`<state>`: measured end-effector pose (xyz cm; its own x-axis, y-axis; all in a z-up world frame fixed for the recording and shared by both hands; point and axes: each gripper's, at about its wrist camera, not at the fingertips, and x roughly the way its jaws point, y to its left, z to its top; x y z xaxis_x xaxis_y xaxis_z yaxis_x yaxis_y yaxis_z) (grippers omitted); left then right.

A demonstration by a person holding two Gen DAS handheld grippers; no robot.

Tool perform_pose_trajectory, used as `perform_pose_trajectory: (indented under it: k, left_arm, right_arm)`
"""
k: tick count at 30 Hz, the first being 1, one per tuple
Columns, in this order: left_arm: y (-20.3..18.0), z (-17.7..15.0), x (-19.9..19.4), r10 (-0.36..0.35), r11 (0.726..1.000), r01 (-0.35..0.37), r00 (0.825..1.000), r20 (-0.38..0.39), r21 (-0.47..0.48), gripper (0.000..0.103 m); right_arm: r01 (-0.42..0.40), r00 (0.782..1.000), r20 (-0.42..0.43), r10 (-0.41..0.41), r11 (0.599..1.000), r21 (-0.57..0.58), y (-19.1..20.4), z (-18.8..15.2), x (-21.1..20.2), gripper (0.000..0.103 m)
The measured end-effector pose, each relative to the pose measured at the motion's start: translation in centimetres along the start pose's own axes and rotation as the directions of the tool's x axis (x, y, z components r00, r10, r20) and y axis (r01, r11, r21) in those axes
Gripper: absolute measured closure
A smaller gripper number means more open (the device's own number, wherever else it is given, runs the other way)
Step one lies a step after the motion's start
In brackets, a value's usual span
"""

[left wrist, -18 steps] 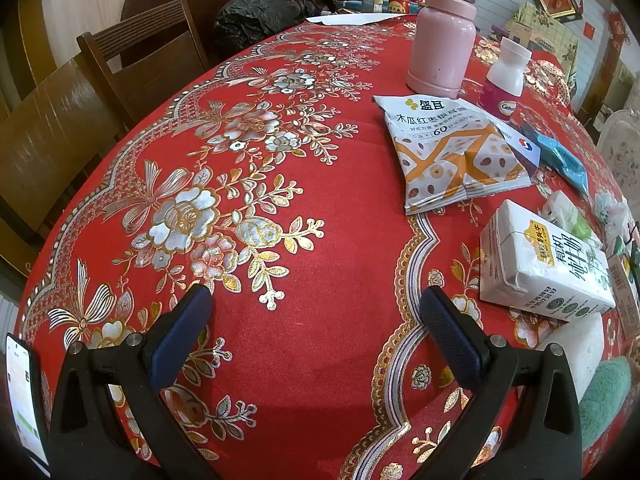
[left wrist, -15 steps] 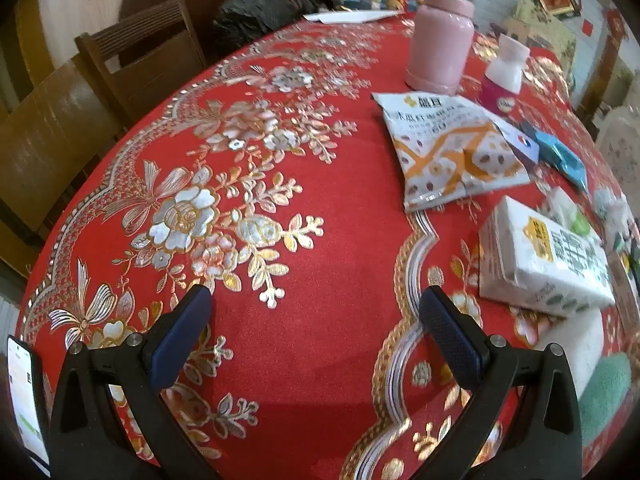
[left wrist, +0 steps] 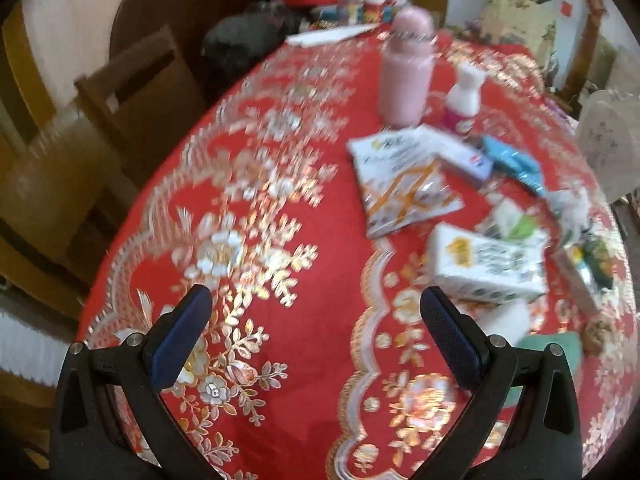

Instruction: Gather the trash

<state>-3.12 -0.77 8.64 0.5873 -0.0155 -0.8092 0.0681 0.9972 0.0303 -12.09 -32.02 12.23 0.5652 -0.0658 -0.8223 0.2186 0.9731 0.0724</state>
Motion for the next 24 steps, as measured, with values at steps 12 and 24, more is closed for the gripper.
perform_pose_trajectory:
  k: [12, 24]
  left_arm:
    - [-1.9, 1.1, -6.1, -0.069, 0.998, 0.069, 0.985, 0.156, 0.007, 0.0]
    - [-3.3, 0.8, -7.4, -0.112, 0.993, 0.104, 0.979, 0.171, 0.053, 0.0]
  right_arm:
    - [0.025, 0.993, 0.119, -0.024, 1.0, -0.013, 1.6, 2.1, -3.5, 0.0]
    - [0.044, 0.991, 0.124, -0.046, 0.999, 0.022, 0.9, 2.2, -4.4, 0.0]
